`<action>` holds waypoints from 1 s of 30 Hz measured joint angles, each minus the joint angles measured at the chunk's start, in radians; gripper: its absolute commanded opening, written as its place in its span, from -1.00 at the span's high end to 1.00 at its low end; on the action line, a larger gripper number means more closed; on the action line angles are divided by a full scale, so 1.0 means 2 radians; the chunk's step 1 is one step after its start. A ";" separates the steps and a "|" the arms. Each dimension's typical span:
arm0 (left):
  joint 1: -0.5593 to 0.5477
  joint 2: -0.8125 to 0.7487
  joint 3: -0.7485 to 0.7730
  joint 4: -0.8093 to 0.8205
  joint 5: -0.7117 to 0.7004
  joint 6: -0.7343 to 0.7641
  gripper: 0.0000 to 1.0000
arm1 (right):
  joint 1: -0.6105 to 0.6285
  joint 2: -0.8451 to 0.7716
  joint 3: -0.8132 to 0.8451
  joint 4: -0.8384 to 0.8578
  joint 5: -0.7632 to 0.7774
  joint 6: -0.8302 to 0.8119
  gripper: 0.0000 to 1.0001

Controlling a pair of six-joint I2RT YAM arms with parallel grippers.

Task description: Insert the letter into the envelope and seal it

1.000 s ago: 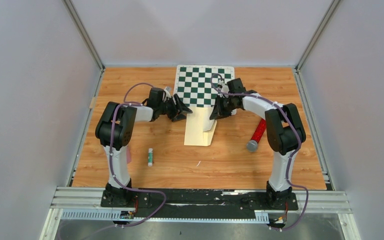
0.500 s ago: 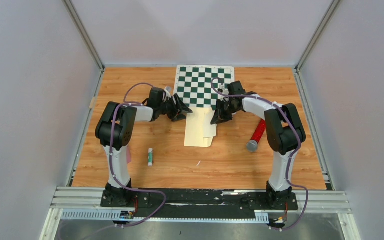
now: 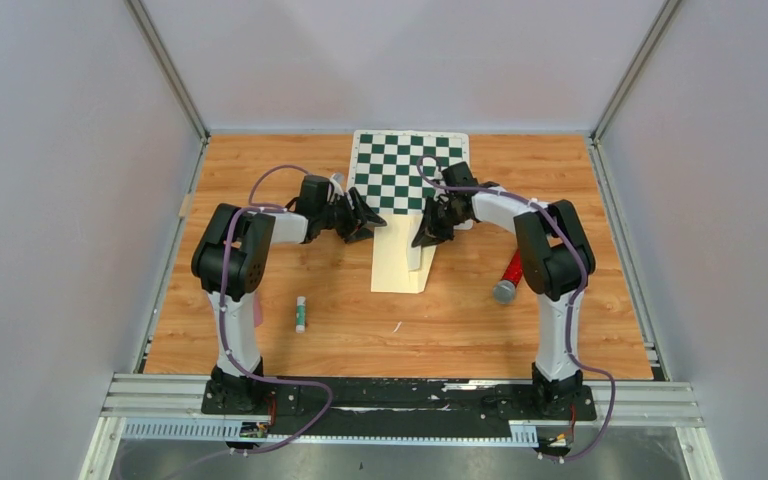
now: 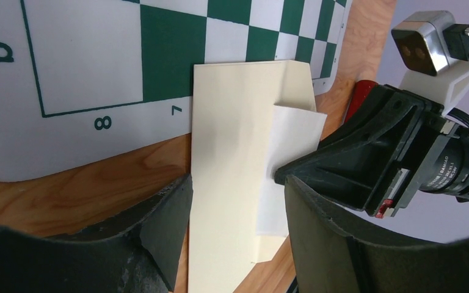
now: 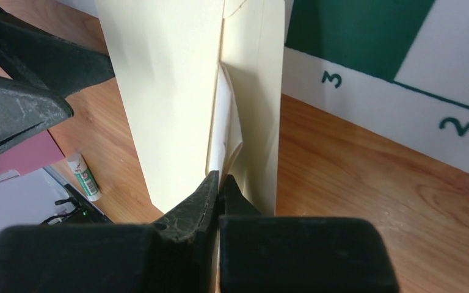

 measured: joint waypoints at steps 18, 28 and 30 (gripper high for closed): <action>-0.001 0.000 0.000 0.002 -0.001 0.000 -0.34 | 0.005 0.033 0.004 0.033 -0.060 0.004 1.00; -0.002 0.001 0.000 0.000 -0.004 0.000 -0.29 | -0.001 0.029 0.005 0.033 -0.073 0.002 0.26; -0.002 0.001 0.001 -0.001 -0.004 0.001 -0.29 | -0.001 0.024 0.005 0.027 -0.070 -0.001 0.25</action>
